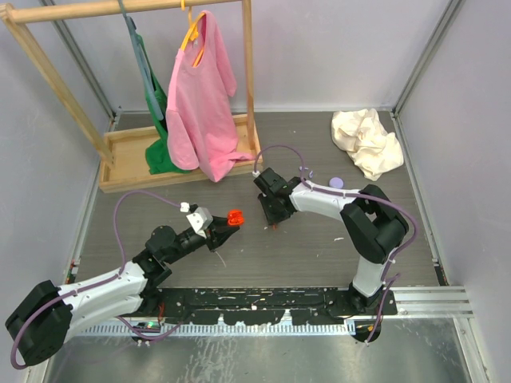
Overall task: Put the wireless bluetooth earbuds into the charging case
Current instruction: Pick up the earbud from the center of the board, then place the earbud in the charging case.
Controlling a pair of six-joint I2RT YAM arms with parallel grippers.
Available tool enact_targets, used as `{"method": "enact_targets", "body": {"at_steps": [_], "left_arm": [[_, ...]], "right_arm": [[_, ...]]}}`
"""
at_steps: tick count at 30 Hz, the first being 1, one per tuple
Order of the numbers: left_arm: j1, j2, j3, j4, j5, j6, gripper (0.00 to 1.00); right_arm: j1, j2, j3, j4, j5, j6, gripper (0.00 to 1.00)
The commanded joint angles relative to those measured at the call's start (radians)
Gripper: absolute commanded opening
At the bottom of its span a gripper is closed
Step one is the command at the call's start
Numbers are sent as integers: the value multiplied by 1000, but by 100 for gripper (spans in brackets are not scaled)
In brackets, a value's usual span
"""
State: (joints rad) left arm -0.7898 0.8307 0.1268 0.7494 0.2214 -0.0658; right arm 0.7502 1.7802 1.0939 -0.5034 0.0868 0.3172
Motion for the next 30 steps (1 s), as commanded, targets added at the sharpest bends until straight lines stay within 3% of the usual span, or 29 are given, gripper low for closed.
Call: {"method": "enact_targets", "body": {"at_steps": [1, 17, 30], "left_arm": [[1, -16, 42, 46, 5, 12, 0], [1, -25, 32, 60, -10, 14, 0], [1, -48, 14, 83, -31, 17, 0]], "right_arm": [[0, -39, -1, 25, -10, 0, 27], [65, -347, -92, 140, 85, 7, 25], [185, -626, -235, 427, 96, 0, 25]]}}
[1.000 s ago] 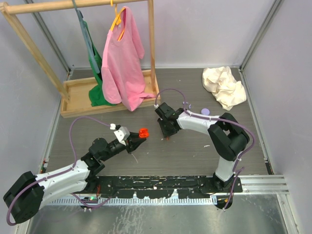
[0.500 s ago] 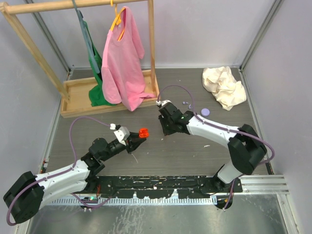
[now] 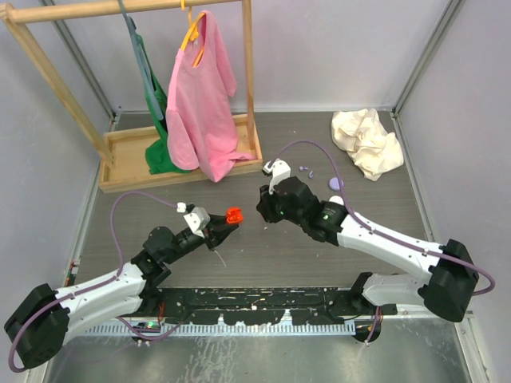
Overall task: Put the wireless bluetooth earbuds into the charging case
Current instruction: Place the earbud in the charging case.
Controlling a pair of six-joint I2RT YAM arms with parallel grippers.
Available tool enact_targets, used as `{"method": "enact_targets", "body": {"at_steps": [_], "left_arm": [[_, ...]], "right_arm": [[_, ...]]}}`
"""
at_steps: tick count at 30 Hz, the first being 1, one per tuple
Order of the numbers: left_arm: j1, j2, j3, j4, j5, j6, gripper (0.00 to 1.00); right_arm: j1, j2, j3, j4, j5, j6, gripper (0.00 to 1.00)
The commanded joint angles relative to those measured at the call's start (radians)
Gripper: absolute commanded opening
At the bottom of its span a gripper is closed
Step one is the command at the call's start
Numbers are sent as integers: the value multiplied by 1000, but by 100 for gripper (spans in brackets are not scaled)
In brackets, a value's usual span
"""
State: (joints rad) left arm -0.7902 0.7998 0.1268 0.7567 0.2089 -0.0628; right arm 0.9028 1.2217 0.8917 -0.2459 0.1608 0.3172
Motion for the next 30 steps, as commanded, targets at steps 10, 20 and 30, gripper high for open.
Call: {"method": "enact_targets", "body": {"at_steps": [10, 20, 30], "left_arm": [[3, -9, 13, 87, -14, 12, 0], [3, -13, 11, 89, -9, 9, 0], [3, -12, 11, 93, 0, 4, 0]], "right_arm": [[141, -143, -124, 408, 29, -20, 25], [177, -129, -178, 538, 47, -33, 26], [188, -107, -213, 633, 47, -34, 26]]}}
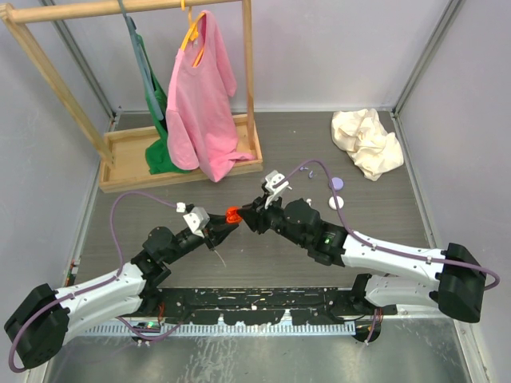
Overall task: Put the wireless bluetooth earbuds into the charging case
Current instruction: Place the earbud in the charging case.
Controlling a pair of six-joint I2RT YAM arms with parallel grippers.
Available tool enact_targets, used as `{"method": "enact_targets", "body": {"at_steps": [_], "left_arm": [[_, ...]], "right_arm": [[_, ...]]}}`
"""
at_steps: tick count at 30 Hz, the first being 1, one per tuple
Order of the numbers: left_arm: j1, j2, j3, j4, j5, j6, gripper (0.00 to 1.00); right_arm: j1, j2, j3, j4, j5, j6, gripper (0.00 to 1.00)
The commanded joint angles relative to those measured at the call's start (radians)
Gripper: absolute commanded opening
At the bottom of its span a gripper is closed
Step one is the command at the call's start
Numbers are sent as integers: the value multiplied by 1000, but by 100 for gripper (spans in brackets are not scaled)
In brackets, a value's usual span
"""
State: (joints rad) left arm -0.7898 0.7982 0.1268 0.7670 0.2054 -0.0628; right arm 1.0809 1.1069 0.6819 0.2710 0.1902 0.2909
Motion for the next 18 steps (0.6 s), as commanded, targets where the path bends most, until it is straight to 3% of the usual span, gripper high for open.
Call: {"method": "enact_targets", "body": {"at_steps": [1, 18], "left_arm": [[2, -10, 12, 82, 3, 3, 0], [1, -11, 11, 90, 9, -14, 0]], "right_arm": [[10, 14, -5, 122, 17, -7, 26], [23, 69, -42, 207, 36, 9, 26]]}}
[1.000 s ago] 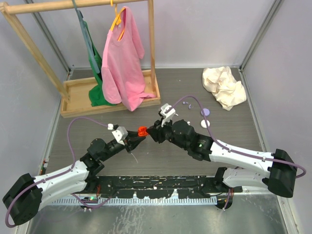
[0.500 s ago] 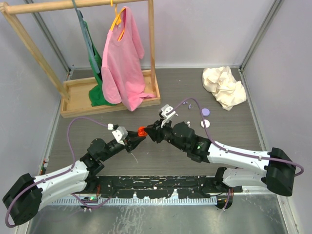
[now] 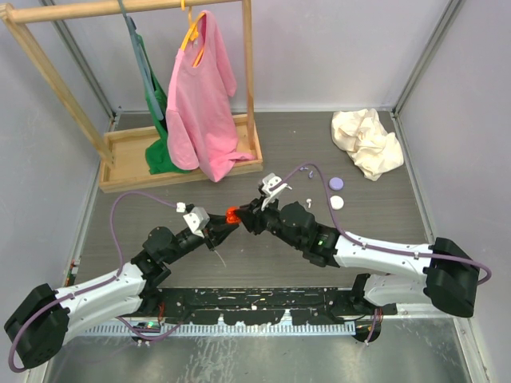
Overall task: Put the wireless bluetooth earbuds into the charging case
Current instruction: Place the earbud in the charging case.
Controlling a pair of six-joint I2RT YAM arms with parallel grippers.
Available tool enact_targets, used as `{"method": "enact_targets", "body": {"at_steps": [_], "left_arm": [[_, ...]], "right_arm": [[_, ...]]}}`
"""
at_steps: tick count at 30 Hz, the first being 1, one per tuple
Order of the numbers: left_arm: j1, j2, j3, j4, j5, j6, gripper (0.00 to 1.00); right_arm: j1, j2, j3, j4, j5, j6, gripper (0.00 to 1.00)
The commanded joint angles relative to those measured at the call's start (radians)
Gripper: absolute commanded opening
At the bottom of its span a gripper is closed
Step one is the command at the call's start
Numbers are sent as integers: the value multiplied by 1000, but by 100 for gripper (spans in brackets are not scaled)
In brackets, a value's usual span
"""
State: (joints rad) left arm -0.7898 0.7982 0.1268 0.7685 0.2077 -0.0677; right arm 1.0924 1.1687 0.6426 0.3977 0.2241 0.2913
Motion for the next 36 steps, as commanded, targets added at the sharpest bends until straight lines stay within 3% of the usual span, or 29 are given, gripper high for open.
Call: {"method": "enact_targets", "body": {"at_steps": [1, 9, 19, 25, 36], "left_arm": [[1, -12, 11, 89, 7, -10, 0], [2, -17, 10, 91, -4, -14, 0], [2, -13, 10, 91, -4, -12, 0], [1, -2, 12, 87, 3, -6, 0], [2, 11, 17, 87, 37, 0, 0]], "right_arm": [[13, 10, -4, 85, -26, 9, 26], [23, 0, -16, 93, -37, 9, 29], [25, -40, -25, 75, -17, 0, 44], [21, -78, 28, -32, -17, -50, 57], [-139, -89, 172, -259, -395, -104, 69]]}}
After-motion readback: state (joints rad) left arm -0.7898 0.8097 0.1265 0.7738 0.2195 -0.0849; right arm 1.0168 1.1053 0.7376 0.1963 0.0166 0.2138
